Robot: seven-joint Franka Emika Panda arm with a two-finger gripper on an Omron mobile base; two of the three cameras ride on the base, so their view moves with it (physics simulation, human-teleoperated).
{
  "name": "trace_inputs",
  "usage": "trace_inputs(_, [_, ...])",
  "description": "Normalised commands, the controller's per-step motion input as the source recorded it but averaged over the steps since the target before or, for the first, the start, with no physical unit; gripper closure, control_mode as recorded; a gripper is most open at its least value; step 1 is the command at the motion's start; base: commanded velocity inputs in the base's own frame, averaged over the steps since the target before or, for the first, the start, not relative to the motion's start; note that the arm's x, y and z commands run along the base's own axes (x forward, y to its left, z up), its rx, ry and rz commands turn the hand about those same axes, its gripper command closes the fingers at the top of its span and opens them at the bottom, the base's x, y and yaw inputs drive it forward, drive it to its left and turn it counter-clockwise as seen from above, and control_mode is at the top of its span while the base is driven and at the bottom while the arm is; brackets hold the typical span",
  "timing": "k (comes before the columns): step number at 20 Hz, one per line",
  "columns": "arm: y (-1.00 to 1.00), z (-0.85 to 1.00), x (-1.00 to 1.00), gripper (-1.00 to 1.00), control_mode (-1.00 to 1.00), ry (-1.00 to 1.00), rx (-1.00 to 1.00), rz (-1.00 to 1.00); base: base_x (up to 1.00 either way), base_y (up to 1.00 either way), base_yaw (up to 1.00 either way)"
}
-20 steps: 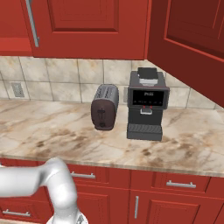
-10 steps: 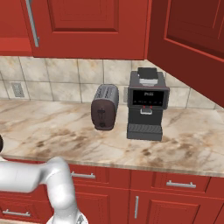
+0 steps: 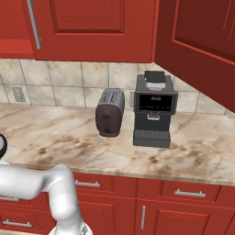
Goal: Close all open cabinet doors.
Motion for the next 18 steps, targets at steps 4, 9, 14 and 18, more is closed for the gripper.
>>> trace_inputs(4, [-0.49, -0.03, 0.62, -1.00, -1.00, -0.01, 0.00, 0.04, 0.00, 0.00, 0.00])
trace_inputs(9, [-0.51, -0.09, 0.59, -1.00, -1.00, -0.02, 0.00, 0.07, 0.00, 0.00, 0.00])
trace_inputs(14, [-0.52, -0.04, 0.69, -1.00, -1.00, -0.02, 0.00, 0.07, 0.00, 0.00, 0.00])
trace_inputs(18, [-0.54, 0.00, 0.84, -1.00, -1.00, -0.02, 0.00, 0.09, 0.00, 0.00, 0.00])
